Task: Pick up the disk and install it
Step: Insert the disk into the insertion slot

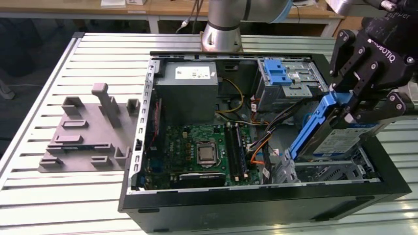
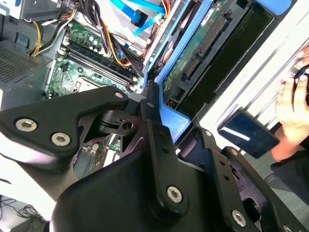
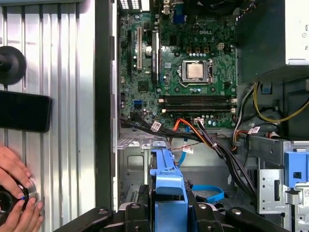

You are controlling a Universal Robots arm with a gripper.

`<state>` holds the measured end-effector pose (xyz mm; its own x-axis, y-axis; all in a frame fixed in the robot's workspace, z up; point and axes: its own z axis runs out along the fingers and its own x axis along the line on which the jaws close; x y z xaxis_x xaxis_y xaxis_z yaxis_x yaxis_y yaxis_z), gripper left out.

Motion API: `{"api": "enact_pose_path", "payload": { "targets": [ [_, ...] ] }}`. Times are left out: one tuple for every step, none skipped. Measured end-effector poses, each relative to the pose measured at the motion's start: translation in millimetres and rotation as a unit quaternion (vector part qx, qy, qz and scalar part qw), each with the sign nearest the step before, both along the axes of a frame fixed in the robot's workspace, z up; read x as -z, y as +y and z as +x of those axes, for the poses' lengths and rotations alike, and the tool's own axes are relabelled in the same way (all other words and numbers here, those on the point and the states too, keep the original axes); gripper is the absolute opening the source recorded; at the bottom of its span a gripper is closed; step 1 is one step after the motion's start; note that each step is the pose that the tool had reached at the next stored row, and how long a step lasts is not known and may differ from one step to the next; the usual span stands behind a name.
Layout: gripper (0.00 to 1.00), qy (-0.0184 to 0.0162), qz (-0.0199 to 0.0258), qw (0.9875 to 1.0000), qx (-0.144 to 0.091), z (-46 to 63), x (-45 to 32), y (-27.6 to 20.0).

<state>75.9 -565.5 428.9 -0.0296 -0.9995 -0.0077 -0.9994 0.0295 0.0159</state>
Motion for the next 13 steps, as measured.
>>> {"api": "enact_pose_path", "payload": {
  "targets": [
    [0.36,0.0003,0.0001,1.0,0.0,0.1,1.0,-0.1],
    [0.36,0.0004,-0.0001,1.0,0.0,0.2,1.6,-0.2],
    [0.36,0.0005,-0.0001,1.0,0.0,0.2,2.3,-0.2],
    [0.36,0.0004,0.0002,1.0,0.0,0.2,3.5,-0.3],
    [0.36,0.0005,0.0001,1.0,0.0,0.2,4.3,-0.3],
    [0.36,0.0005,0.0,1.0,0.0,0.2,5.1,-0.4],
    [0.36,0.0005,0.0,1.0,0.0,0.2,5.8,-0.4],
    [0.36,0.0005,0.0001,1.0,0.0,0.2,6.5,-0.4],
    [0.36,0.0005,0.0001,1.0,0.0,0.2,6.9,-0.4],
    [0.36,0.0005,0.0,1.0,0.0,0.2,6.9,-0.4],
    [0.36,0.0005,0.0,1.0,0.0,0.2,7.1,-0.4],
    [0.36,0.0005,0.0001,1.0,0.0,0.2,7.5,-0.4],
    [0.36,0.0005,0.0001,1.0,0.0,0.2,7.9,-0.4]
  ]
}}
